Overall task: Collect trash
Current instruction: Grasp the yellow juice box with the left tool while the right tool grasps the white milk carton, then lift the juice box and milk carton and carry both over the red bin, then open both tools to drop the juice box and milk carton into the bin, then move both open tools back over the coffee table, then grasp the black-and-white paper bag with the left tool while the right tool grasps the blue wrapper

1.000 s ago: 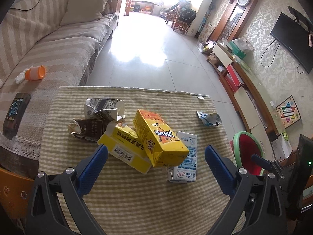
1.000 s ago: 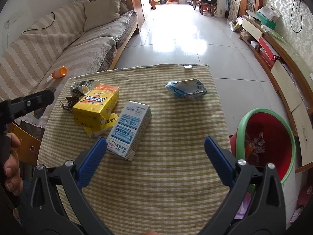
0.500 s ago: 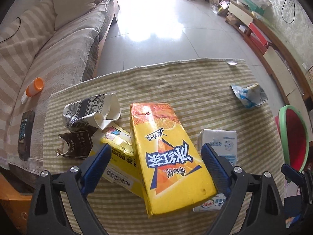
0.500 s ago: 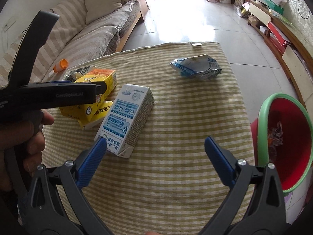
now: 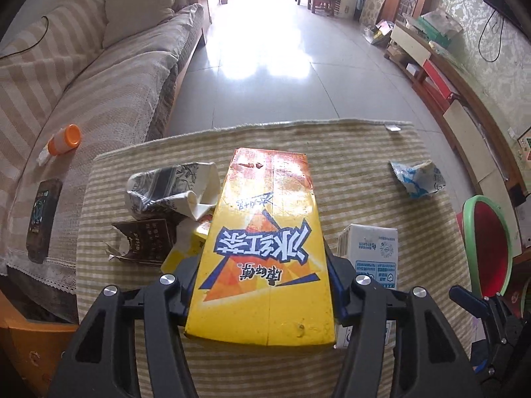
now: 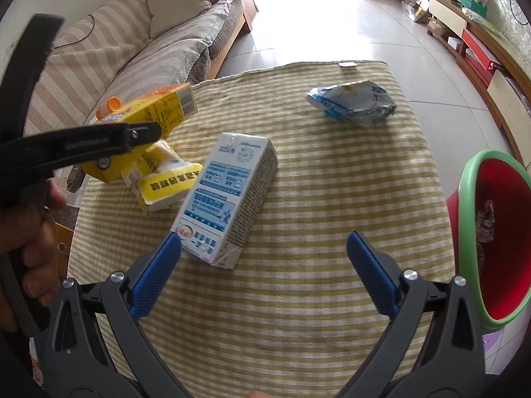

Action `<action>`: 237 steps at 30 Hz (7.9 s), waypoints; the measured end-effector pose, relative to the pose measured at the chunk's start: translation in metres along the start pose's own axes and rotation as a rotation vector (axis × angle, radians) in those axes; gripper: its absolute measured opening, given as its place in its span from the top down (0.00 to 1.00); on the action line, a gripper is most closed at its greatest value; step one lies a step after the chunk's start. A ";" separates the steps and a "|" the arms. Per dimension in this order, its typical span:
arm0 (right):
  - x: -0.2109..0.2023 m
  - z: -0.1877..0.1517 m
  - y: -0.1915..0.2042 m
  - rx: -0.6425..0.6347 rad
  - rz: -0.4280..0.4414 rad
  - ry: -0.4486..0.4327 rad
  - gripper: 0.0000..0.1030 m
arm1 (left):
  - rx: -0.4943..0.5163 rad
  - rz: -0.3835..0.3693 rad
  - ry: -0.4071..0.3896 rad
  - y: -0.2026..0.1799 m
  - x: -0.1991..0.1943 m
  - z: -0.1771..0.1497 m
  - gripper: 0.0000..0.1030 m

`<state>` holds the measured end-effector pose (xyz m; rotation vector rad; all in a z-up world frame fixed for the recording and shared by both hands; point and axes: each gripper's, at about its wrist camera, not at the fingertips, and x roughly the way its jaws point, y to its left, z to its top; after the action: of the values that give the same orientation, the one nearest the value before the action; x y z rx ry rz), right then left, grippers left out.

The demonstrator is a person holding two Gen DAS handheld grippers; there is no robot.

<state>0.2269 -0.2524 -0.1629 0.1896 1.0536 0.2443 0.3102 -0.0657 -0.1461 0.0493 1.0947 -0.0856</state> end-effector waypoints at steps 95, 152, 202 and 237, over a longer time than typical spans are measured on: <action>-0.198 -0.032 -0.242 0.299 -0.266 -0.308 0.47 | 0.314 -0.363 -0.118 -0.277 -0.093 -0.030 0.46; -0.182 -0.003 -0.150 0.133 -0.246 -0.276 0.05 | 0.105 -0.323 -0.233 -0.150 -0.132 -0.035 0.08; 0.020 0.097 -0.021 -0.148 -0.239 -0.117 0.05 | -0.214 -0.082 -0.076 0.138 0.007 -0.010 0.08; 0.052 0.112 -0.050 -0.113 -0.228 -0.072 0.68 | -0.100 -0.030 -0.051 0.103 0.053 0.034 0.28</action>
<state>0.3546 -0.2890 -0.1660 -0.0242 0.9776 0.0895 0.3739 0.0316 -0.1775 -0.0593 1.0480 -0.0590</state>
